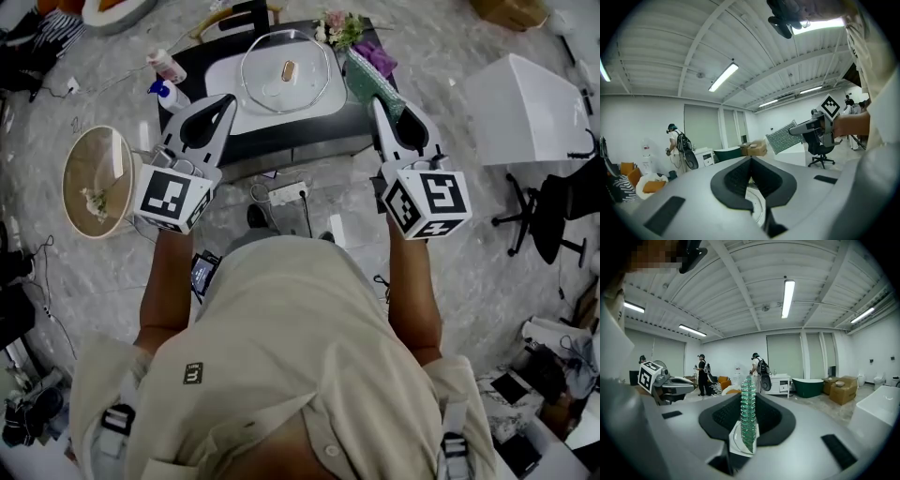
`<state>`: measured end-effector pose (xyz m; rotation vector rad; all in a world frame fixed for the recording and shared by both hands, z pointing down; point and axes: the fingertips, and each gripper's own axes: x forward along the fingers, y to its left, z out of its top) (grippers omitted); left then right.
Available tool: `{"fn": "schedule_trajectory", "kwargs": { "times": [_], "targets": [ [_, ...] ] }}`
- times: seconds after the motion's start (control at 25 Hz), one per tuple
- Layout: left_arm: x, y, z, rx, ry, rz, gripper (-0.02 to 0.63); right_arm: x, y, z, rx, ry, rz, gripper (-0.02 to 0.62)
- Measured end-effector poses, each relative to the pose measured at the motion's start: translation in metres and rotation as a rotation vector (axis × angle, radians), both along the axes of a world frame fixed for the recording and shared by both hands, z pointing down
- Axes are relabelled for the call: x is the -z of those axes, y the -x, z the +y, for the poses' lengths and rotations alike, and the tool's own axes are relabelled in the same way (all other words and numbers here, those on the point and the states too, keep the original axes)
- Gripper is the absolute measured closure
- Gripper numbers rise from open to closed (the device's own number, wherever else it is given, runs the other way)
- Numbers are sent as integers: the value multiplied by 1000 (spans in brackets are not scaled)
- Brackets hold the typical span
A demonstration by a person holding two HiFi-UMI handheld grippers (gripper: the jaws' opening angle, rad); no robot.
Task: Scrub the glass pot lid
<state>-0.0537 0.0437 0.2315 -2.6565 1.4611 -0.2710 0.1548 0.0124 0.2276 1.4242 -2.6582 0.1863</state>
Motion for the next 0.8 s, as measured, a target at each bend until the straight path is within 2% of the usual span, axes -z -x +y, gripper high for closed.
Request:
{"fn": "schedule_trajectory", "kwargs": {
  "times": [0.28,0.52,0.8],
  "targets": [
    [-4,29,-23,-74,9,12,591,-1,32,-15,-64,3,18,505],
    [-9,58,-32,-110,12,40,591,0,69,-25,-80,0,49,505],
    [-26,81,-41,-79,26,73,591,-9,99,-44,-30,10,106,505]
  ]
}}
